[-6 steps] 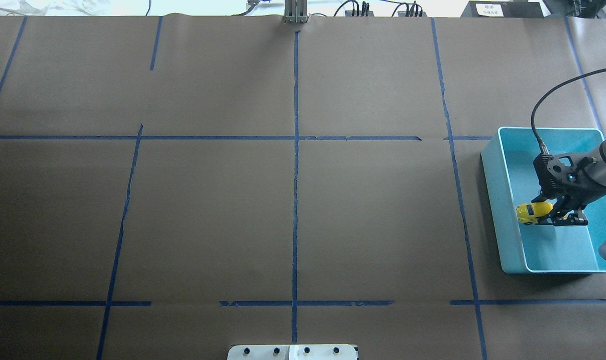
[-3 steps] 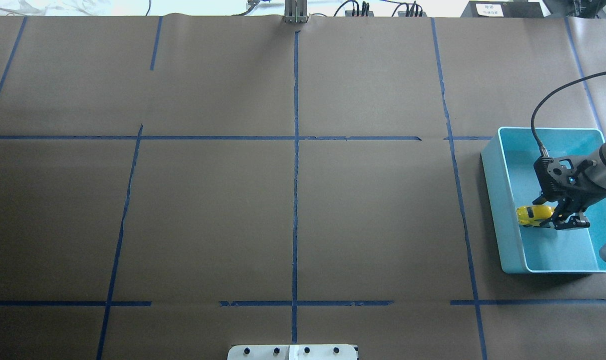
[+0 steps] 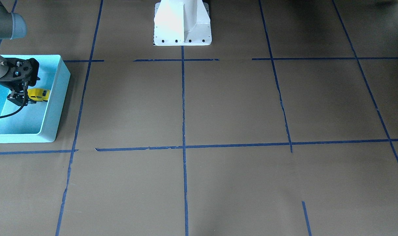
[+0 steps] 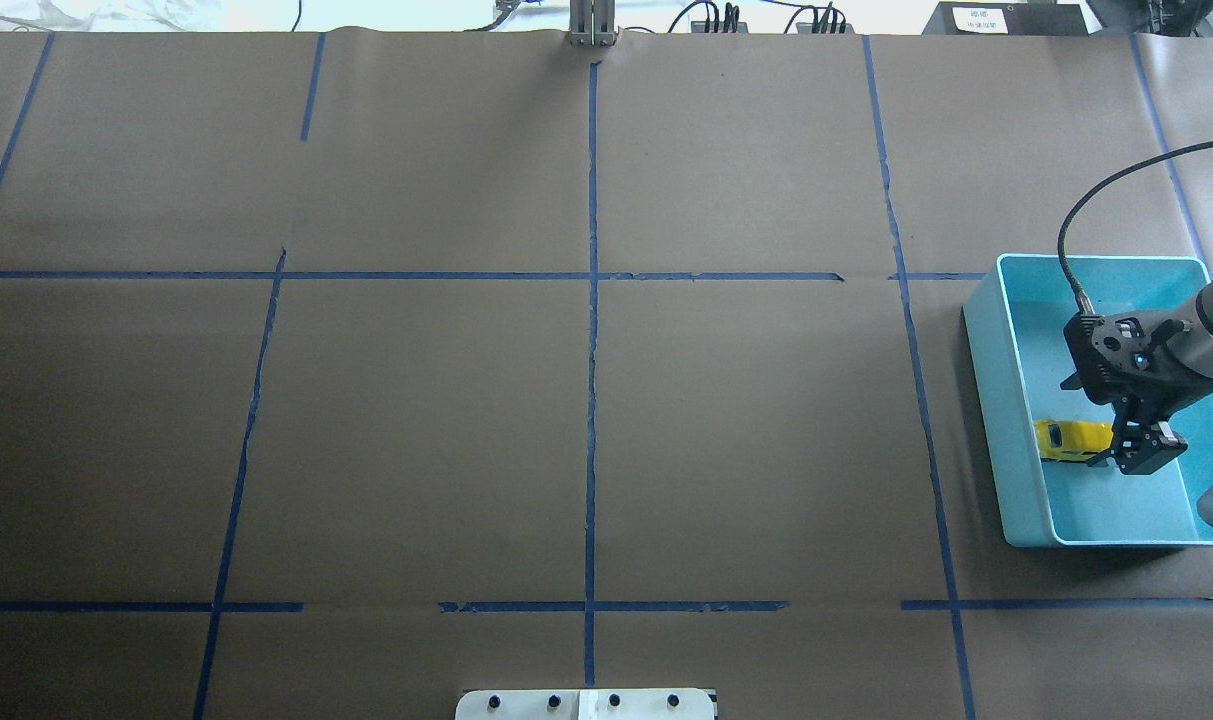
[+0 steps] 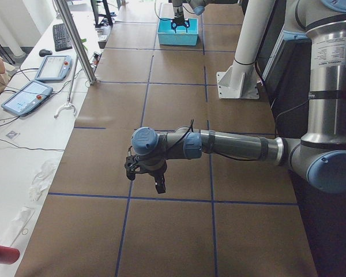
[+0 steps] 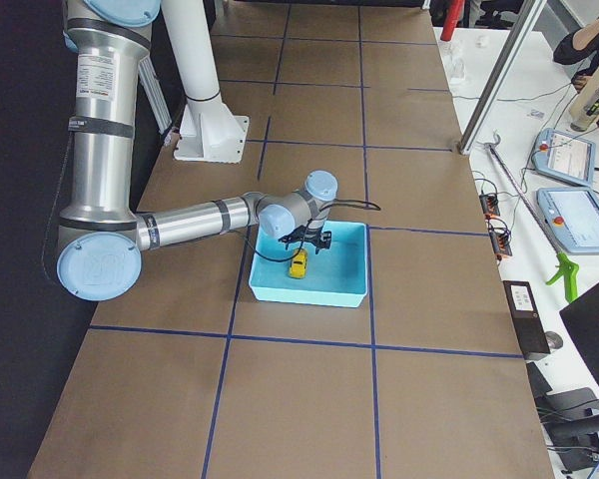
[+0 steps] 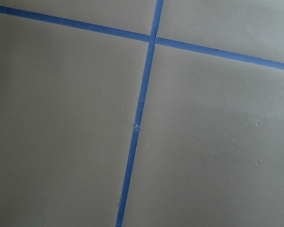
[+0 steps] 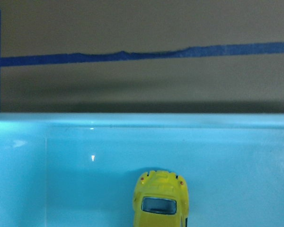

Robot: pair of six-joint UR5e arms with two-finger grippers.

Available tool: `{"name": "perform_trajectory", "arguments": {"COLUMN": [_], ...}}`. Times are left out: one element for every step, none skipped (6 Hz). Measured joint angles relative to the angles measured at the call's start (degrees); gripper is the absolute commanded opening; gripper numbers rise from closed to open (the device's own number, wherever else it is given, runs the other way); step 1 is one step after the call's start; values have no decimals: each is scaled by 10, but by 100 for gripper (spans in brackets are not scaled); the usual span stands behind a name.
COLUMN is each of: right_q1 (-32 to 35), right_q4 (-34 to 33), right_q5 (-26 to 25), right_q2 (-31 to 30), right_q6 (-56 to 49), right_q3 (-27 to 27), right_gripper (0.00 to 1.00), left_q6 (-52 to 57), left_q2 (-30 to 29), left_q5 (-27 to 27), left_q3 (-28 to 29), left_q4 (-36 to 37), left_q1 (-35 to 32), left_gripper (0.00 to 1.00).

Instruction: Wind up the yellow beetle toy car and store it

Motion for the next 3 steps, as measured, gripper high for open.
{"name": "perform_trajectory", "arguments": {"right_q1": [14, 47, 102], "right_q4": [-37, -106, -175], "right_q5": [11, 24, 38], "right_q2": [2, 7, 12], "right_q6": [1, 1, 1], "right_q3": [34, 76, 109], "right_gripper": [100, 100, 100], "left_q6": [0, 0, 0], "left_q2": [-1, -3, -3], "left_q5": [0, 0, 0], "left_q3": [2, 3, 3], "left_q4": [0, 0, 0], "left_q1": [0, 0, 0], "left_gripper": [100, 100, 100]}}
